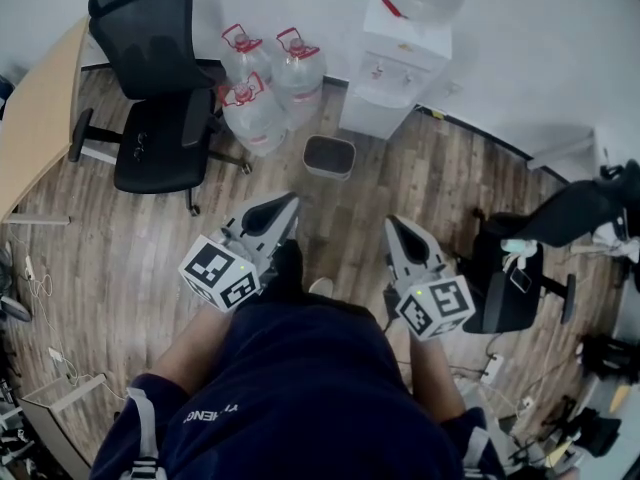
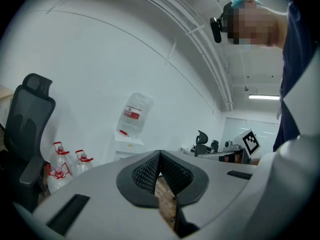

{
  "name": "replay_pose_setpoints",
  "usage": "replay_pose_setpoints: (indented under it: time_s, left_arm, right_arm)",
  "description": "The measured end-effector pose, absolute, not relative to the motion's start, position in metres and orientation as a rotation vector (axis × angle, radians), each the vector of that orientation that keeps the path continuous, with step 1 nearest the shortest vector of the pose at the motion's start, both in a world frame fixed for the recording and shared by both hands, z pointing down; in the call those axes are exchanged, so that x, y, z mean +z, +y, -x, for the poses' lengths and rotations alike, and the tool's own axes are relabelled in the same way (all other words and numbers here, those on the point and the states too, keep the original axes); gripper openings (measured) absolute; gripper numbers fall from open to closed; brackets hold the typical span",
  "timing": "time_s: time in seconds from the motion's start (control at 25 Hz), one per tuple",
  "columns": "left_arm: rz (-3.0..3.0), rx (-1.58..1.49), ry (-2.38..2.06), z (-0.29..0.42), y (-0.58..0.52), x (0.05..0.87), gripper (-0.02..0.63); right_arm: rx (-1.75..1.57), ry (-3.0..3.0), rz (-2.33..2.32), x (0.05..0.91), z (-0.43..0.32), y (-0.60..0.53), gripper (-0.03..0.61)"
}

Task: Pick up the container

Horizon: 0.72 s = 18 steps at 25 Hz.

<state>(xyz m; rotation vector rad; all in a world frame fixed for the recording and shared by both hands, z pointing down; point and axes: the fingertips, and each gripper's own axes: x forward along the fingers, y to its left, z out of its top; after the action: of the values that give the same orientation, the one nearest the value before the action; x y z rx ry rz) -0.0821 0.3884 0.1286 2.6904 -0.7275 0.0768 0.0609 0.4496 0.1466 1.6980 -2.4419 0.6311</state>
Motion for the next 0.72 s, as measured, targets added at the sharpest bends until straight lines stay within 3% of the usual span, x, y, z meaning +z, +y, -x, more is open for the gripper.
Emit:
replay_pose_setpoints:
  time_s: [0.72]
  left_arm:
    - [-2.603, 0.269, -0.611, 0.088, 0.134, 0.223, 0.025]
  right_arm:
    - [0.819, -2.218, -1.742, 0.225, -0.065, 0.207, 0.015]
